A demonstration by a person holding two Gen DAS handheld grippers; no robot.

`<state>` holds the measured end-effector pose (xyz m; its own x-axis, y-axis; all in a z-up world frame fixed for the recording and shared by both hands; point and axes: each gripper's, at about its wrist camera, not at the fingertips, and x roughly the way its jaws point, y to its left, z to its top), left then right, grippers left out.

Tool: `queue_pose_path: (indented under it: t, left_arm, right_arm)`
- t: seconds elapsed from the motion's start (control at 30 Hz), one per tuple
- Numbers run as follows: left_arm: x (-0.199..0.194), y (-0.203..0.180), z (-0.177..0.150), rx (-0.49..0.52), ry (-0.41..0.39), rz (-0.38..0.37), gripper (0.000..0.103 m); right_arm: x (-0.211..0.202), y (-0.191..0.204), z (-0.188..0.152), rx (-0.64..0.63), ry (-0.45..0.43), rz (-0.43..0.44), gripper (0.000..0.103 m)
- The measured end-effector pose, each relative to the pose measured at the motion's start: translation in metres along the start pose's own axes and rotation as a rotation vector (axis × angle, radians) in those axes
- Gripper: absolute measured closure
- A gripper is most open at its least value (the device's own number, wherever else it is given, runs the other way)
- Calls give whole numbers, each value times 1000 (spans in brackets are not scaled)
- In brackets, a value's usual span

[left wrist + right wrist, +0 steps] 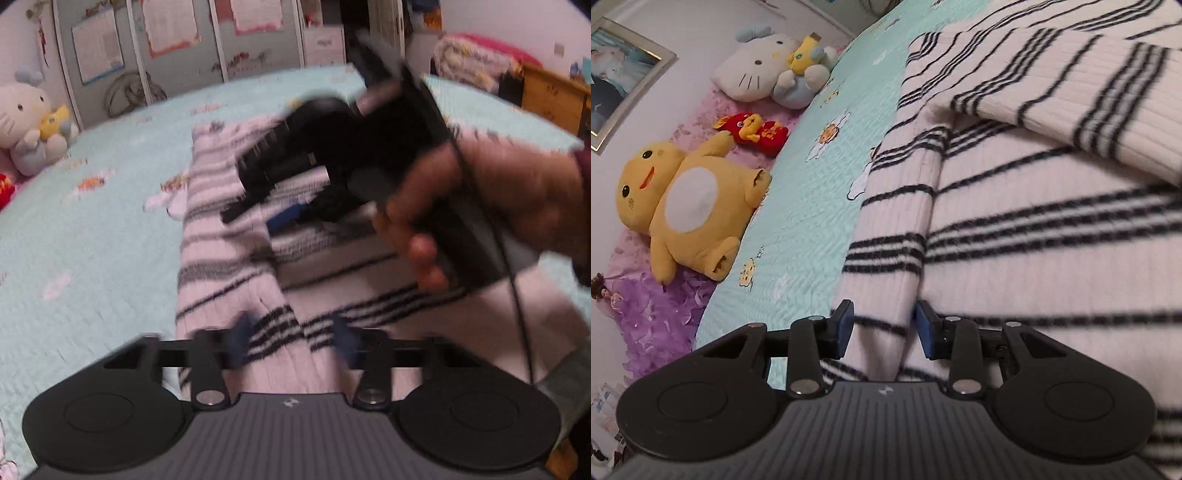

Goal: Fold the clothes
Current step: 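Grasp the sweater side edge with the right gripper and fold it inward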

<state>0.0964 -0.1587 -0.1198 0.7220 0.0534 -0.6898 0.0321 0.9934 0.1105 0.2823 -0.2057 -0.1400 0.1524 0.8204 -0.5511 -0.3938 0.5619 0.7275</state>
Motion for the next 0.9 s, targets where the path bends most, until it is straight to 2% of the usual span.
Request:
queue_pose_path:
  t: [0.03, 0.07, 0.1, 0.23, 0.37, 0.43, 0.53, 0.57, 0.6, 0.63, 0.73, 0.8, 0.87, 0.9]
  left_arm:
    - [3, 4, -2, -17, 14, -27, 89]
    - [3, 8, -4, -30, 9, -47, 89]
    - [0, 12, -4, -29, 4, -64, 91]
    - [-3, 21, -7, -13, 2, -121, 93]
    - [1, 26, -10, -21, 6, -147, 92]
    - [1, 27, -9, -22, 7, -154, 91]
    - [-2, 28, -9, -34, 8, -150, 81]
    - [-4, 28, -9, -48, 11, -155, 80]
    - [-9, 30, -9, -69, 11, -160, 74]
    - [-15, 35, -8, -101, 4, -172, 63]
    - [-32, 55, 0, -199, -50, -216, 52]
    - [-38, 75, 8, -259, -92, -232, 48]
    - [-30, 90, 16, -303, -115, -209, 48]
    - [-18, 97, 17, -311, -102, -191, 48]
  right_arm:
    - [4, 0, 3, -10, 7, -1, 69]
    - [7, 0, 6, -20, 13, -3, 87]
    - [5, 0, 9, -35, 9, -8, 97]
    - [-4, -1, 16, -76, -22, -56, 97]
    - [4, -15, 9, -66, -2, -42, 99]
    - [1, -18, 9, -45, -22, -30, 98]
    - [-8, -14, 13, -46, -30, -28, 89]
    - [-15, -11, 16, -48, -50, -28, 84]
    - [-22, -8, 18, -50, -70, -28, 79]
    - [-30, -8, 22, -44, -97, -24, 79]
    - [-45, -11, 38, -29, -163, -17, 79]
    - [-45, -15, 50, -22, -180, -16, 79]
    - [-39, -19, 62, -20, -175, -13, 79]
    - [-36, -19, 69, -34, -186, -24, 79]
